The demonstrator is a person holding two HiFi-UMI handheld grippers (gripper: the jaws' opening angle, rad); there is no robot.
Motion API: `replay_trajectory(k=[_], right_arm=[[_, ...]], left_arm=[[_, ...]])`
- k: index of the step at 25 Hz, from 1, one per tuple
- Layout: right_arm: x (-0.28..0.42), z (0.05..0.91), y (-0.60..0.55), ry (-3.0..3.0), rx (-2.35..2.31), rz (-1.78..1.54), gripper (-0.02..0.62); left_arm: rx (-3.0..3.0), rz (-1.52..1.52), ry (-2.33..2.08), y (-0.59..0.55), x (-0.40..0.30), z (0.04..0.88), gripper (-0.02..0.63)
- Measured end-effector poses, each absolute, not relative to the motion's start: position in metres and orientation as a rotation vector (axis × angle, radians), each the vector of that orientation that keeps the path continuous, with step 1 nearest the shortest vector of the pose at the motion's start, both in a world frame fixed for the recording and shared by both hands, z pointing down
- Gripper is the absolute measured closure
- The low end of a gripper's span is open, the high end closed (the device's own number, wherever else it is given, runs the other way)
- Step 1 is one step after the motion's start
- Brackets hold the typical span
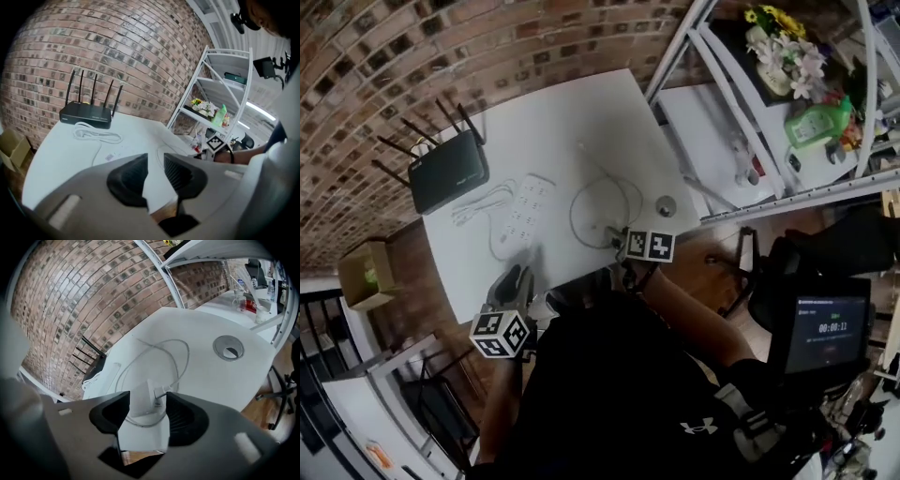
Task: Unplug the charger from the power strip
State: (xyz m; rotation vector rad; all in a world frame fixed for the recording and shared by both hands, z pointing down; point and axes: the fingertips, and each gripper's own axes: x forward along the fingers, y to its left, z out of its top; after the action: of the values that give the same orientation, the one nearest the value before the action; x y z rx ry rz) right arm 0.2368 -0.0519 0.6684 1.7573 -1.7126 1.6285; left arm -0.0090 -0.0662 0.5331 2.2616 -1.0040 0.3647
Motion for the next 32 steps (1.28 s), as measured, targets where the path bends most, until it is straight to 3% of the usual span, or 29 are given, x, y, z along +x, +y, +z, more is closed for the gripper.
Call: replay_trajectory(k=[11,17,27,32], right_arm=[[0.271,0.605,-0.033,-1.770,1.957,1.480,0.398],[0.236,0.522,-0.055,-2.162,1.842,1.350,0.558],[0.127,0.425,-0.066,-2.578,1.465,0.655,0.584],[0.109,0.415,-0.064,-2.610,1.424,0.557,0.584]], left_arm=[[2.341,0.354,-0.923,-0.053,0.038,0.512,0.499],[2.347,0.309,-0.945,-0.048,0.041,0.498,0.507],[2.477,0.265,-1.040,-0.046,0.014,0.457,0.522],[2.497,0.263,-1.065,-0.040,0.006,0.451,0.522]])
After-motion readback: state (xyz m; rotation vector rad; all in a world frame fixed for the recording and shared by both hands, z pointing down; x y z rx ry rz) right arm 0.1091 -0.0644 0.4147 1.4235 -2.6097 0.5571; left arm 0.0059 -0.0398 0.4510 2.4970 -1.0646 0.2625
